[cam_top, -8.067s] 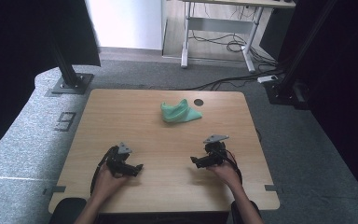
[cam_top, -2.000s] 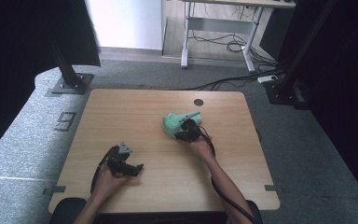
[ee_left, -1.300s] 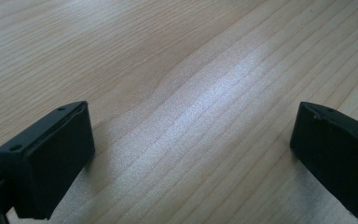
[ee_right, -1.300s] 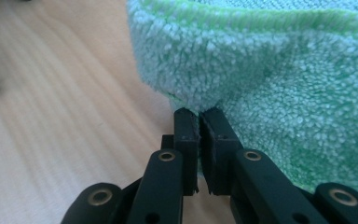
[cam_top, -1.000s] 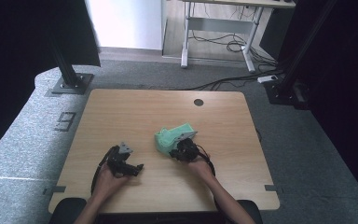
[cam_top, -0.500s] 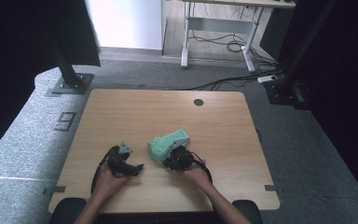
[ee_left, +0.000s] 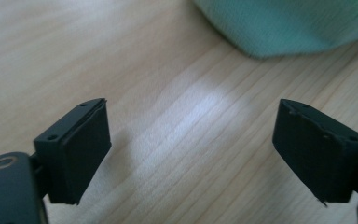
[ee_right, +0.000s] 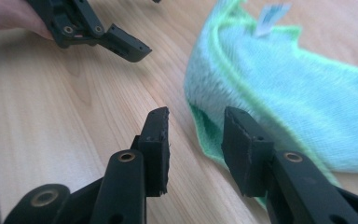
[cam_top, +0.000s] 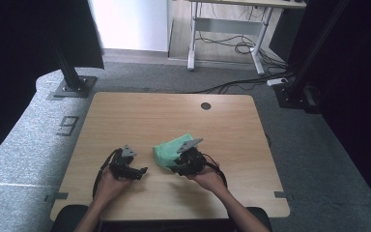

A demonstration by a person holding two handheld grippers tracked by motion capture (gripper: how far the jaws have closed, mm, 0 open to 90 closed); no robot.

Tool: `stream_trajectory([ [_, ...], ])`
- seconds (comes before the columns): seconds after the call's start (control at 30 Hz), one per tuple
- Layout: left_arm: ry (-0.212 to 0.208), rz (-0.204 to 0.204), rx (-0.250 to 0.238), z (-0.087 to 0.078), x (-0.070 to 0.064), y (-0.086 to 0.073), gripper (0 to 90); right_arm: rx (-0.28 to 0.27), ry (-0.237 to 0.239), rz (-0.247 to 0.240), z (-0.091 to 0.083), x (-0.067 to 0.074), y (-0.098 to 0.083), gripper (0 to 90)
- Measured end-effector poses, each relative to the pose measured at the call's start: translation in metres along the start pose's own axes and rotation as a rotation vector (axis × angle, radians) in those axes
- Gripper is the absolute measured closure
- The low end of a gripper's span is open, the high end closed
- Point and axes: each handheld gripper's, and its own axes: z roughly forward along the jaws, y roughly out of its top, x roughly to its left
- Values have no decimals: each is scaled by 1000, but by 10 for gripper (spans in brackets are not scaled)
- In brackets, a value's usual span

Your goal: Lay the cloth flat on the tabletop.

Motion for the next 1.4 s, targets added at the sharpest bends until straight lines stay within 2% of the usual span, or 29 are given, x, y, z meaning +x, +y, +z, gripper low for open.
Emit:
stream_trajectory([
  [0.1,-13,7,-18,-4,-2,6,141,-11,-13,-18,-10,0,11,600],
  [0.2,-32,17,-34,-7,-4,13,144,-14,-20,-35,-11,0,21,596],
  [0.23,-50,26,-47,-8,-6,19,145,-13,-20,-43,-10,-1,24,594],
  [0.47,-93,67,-76,-10,-13,39,166,5,-14,-38,8,-8,35,588],
  [0.53,-104,83,-82,-7,-15,44,181,22,-7,-30,18,-12,37,589],
  [0.57,-127,98,-82,-2,-15,48,198,28,-3,-29,21,-13,37,598],
  [0.63,-144,107,-75,4,-15,50,224,47,-2,-27,27,-16,35,632],
  [0.67,-144,107,-75,4,-15,50,246,55,1,-25,29,-17,34,662],
  [0.7,-178,116,-62,11,-14,49,287,66,7,-22,32,-18,33,687],
  [0.77,-191,124,-51,15,-14,49,337,75,23,-26,35,-19,29,749],
  [0.8,-221,141,-21,22,-13,47,367,75,27,-29,36,-19,27,781],
  [0.87,-227,148,-4,28,-13,45,412,85,32,-24,38,-20,23,846],
  [1.0,-252,137,-5,33,-12,44,551,88,43,-19,40,-22,20,865],
  [1.1,-290,135,-2,37,-13,45,677,83,42,-18,40,-22,19,867],
  [1.13,-290,135,-2,37,-13,45,739,82,39,-18,40,-23,19,866],
  [1.23,-276,150,11,38,-17,46,842,78,32,-20,39,-23,19,866],
  [1.3,-256,165,25,39,-19,44,857,72,17,-11,35,-24,17,866],
  [1.4,-253,160,27,38,-18,43,862,60,-1,-5,30,-29,15,866],
])
